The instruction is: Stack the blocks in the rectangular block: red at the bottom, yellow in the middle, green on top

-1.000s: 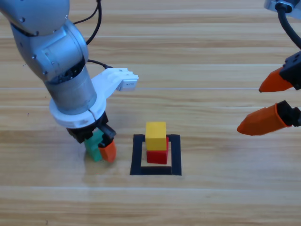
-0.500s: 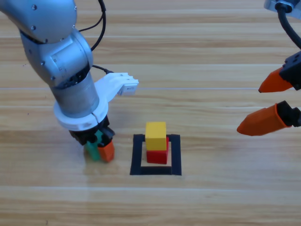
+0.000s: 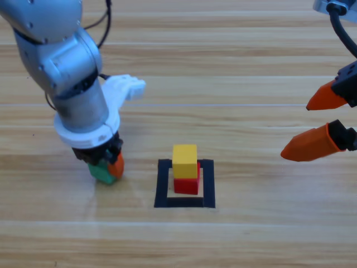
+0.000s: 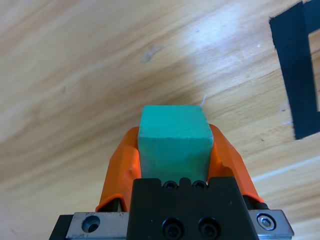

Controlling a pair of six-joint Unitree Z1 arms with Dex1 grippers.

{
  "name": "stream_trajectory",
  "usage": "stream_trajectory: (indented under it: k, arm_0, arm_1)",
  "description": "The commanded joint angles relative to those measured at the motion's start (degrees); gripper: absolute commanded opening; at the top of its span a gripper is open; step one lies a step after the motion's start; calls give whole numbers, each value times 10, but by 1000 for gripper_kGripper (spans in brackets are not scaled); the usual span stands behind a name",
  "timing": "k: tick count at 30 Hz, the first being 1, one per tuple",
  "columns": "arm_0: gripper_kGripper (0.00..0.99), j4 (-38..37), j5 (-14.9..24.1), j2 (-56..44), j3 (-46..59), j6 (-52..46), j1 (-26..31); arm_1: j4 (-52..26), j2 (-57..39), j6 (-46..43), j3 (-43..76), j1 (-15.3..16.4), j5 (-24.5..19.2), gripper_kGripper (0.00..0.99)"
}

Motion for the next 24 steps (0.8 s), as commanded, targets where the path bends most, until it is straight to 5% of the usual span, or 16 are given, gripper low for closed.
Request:
stream_trajectory:
  k: [1, 10, 24]
  arm_0:
    - [0, 84, -36, -23, -97, -114, 29]
    - [0, 348, 8, 87, -389, -221, -6]
    - [0, 395, 8, 121, -430, -255, -34]
  arm_1:
    - [1, 29, -5, 18, -13, 6, 986]
    - [3, 29, -6, 18, -13, 6, 986]
    - [6, 29, -7, 17, -14, 7, 986]
